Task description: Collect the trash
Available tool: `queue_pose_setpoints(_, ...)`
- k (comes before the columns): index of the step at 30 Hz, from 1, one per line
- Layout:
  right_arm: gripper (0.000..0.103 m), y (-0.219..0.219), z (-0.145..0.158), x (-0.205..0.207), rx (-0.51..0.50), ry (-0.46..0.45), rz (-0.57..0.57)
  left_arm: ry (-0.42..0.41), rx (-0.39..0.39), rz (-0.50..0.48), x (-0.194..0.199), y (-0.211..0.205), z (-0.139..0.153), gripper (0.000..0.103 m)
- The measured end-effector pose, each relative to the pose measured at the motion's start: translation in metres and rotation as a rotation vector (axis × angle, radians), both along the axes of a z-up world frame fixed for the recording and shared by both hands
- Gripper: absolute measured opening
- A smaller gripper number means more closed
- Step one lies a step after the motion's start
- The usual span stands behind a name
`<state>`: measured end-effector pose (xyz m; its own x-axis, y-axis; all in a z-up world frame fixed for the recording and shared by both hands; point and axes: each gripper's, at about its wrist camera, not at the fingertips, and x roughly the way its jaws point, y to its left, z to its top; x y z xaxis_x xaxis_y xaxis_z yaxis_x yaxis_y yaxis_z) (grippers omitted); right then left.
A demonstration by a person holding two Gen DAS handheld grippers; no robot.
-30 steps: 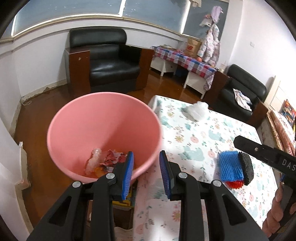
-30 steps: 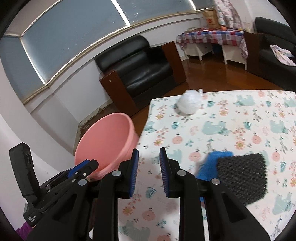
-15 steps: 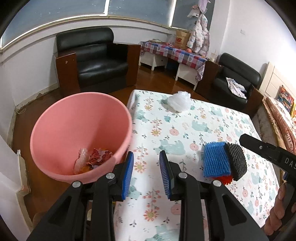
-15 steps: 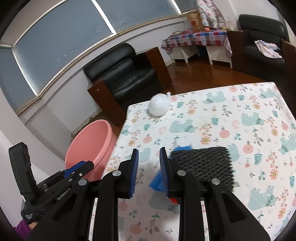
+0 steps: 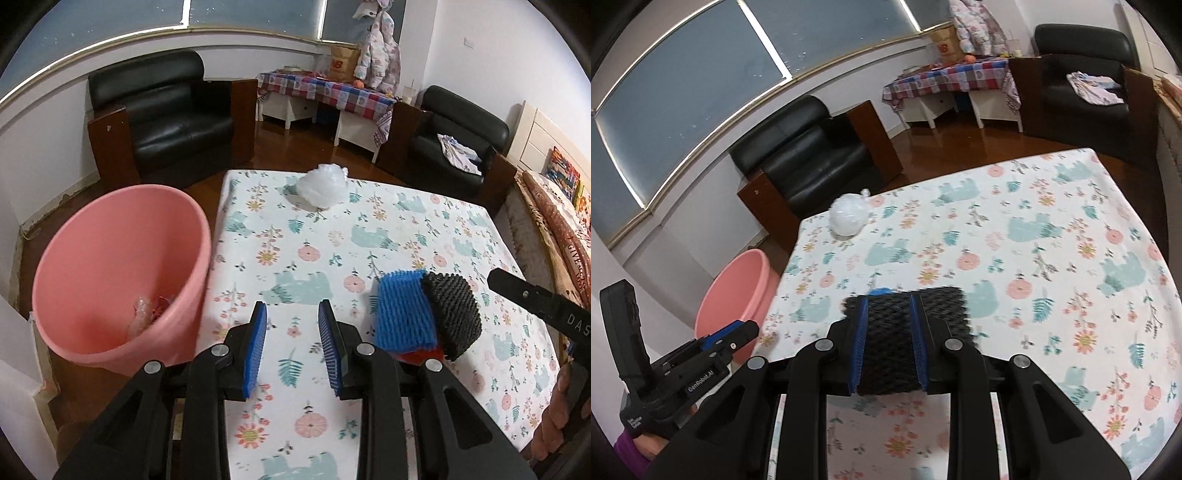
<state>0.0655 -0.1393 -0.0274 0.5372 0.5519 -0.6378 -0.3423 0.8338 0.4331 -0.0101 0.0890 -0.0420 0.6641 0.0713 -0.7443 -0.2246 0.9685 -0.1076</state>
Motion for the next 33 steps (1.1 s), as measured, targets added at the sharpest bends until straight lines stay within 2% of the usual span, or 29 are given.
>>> queue_pose_setpoints(9, 0.024, -0.025, -0.016, 0.000, 0.001, 0.045, -0.043, 0.008, 0.014, -0.043, 0.002, -0.017, -0.003, 0.029)
queue_pose_setpoints(15, 0.025, -0.015, -0.020, -0.005, 0.011, 0.059, 0.018, 0.007, 0.019, -0.069, 0.000, -0.027, -0.004, 0.029)
queue_pose_setpoints(16, 0.026, -0.011, -0.019, -0.006, 0.011, 0.059, 0.034, 0.008, 0.021, -0.075, 0.000, -0.028, -0.005, 0.029)
queue_pose_setpoints(18, 0.038, -0.003, -0.019, -0.009, 0.004, 0.055, 0.067, 0.012, 0.023, -0.086, 0.000, -0.032, -0.006, 0.029)
queue_pose_setpoints(24, 0.040, 0.027, -0.016, -0.014, -0.078, -0.006, 0.125, 0.020, 0.023, -0.106, -0.003, -0.039, -0.010, 0.029)
queue_pose_setpoints(30, 0.040, 0.039, -0.032, -0.010, -0.162, 0.007, 0.131, 0.021, 0.014, -0.116, -0.003, -0.040, -0.011, 0.029)
queue_pose_setpoints(33, 0.039, 0.033, -0.037, -0.008, -0.173, 0.012, 0.108, 0.020, 0.009, -0.123, -0.001, -0.041, -0.012, 0.029)
